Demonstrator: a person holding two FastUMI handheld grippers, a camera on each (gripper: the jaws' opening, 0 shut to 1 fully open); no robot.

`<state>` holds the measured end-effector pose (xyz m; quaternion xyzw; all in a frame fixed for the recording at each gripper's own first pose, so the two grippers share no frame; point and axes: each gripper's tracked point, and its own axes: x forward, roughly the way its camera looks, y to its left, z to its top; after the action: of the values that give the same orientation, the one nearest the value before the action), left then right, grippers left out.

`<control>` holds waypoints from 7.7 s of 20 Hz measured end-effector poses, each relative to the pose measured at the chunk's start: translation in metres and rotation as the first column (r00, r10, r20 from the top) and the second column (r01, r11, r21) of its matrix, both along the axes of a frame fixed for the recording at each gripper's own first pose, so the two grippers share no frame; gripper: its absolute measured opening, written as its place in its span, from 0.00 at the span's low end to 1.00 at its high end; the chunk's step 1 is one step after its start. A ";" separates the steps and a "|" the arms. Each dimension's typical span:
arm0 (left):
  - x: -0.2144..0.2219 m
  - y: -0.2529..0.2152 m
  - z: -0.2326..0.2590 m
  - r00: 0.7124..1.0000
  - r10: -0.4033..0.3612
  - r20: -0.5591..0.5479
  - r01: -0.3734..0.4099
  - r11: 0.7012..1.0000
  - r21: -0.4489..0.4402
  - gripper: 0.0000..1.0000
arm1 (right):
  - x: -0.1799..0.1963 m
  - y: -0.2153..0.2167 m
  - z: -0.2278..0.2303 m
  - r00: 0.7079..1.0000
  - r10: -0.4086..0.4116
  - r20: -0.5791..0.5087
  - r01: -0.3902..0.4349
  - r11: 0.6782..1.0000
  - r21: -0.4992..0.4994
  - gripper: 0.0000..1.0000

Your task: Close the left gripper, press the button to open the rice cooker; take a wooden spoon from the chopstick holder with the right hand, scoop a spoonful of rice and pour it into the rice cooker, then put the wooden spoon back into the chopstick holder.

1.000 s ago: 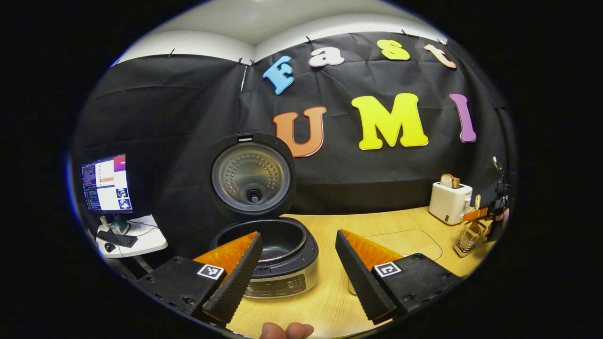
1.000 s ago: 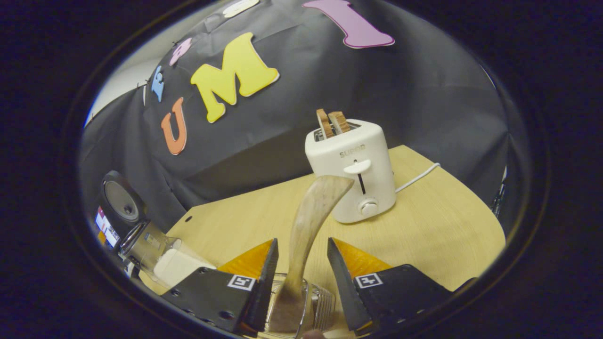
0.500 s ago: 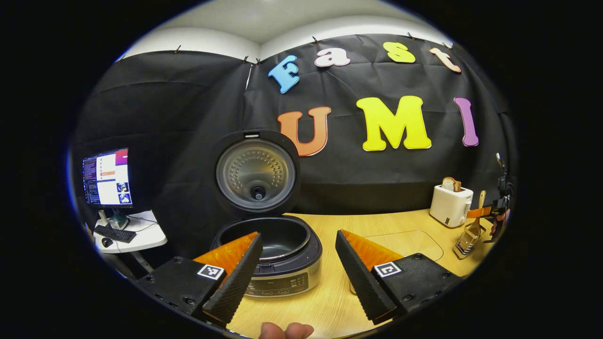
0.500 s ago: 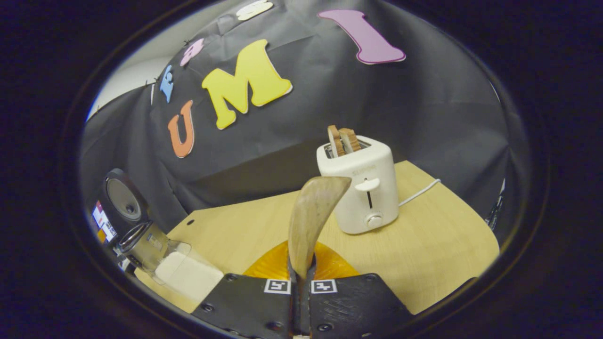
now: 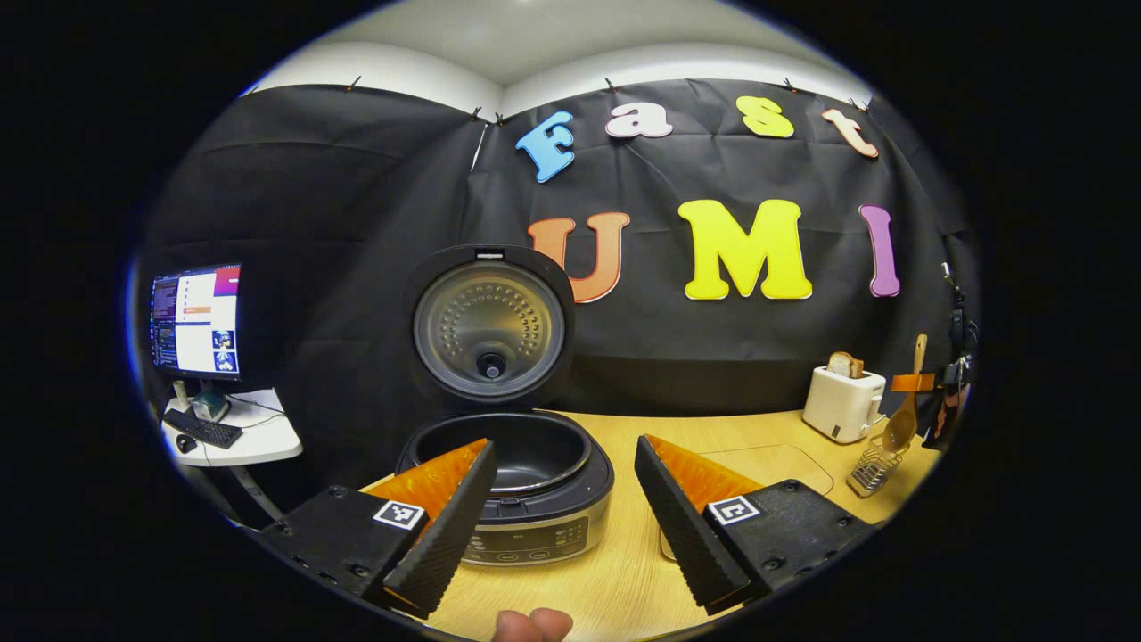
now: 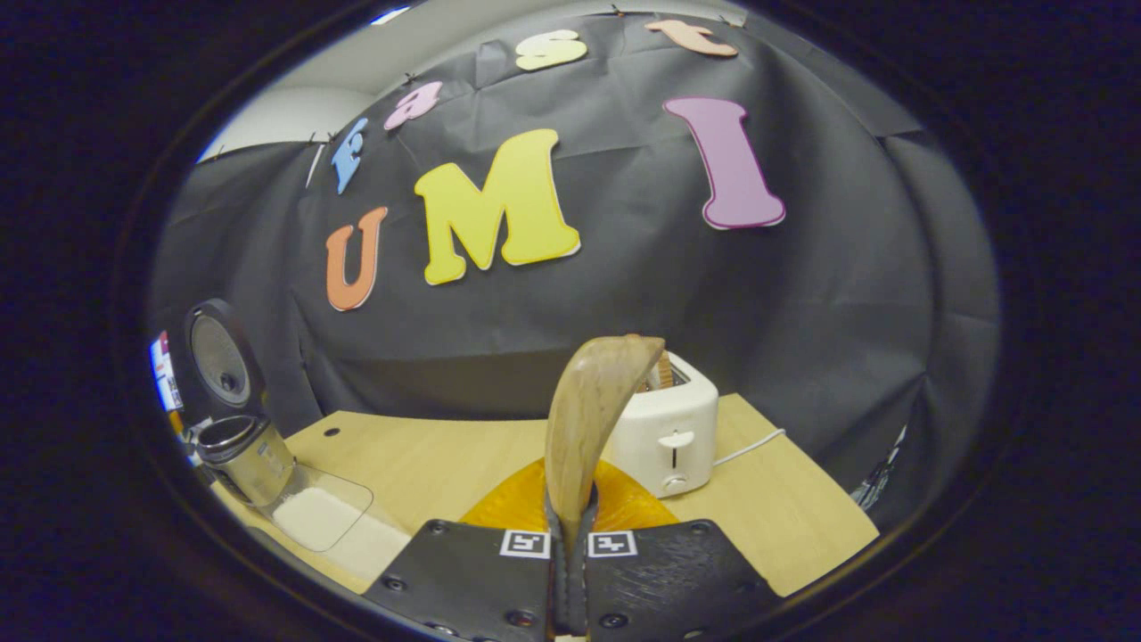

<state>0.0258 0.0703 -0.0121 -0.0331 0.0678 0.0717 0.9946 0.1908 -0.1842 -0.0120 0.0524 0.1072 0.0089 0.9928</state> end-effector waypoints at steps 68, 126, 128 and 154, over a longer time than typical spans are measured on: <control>-0.038 0.096 0.006 0.989 0.096 0.109 -0.098 0.995 0.016 0.99 | 0.025 0.261 -0.007 0.986 0.156 -0.054 -0.058 0.637 0.769 0.01; -0.062 0.172 -0.005 0.983 0.173 0.061 -0.177 0.982 0.064 0.99 | 0.028 0.591 0.110 0.858 0.497 0.126 -0.501 0.865 0.001 0.00; -0.063 0.171 -0.003 0.983 0.172 0.063 -0.176 0.982 0.066 0.99 | 0.026 0.592 0.115 0.855 0.500 0.140 -0.501 0.865 -0.028 0.01; -0.068 0.179 -0.003 0.979 0.188 0.082 -0.191 0.981 0.034 0.99 | -0.014 0.628 0.174 0.759 0.580 0.296 -0.468 0.802 -0.372 0.00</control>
<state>-0.0422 0.2488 -0.0153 -0.0213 0.0239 0.1663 0.9855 0.1773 0.4436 0.1616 -0.1217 -0.0853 0.2844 0.9471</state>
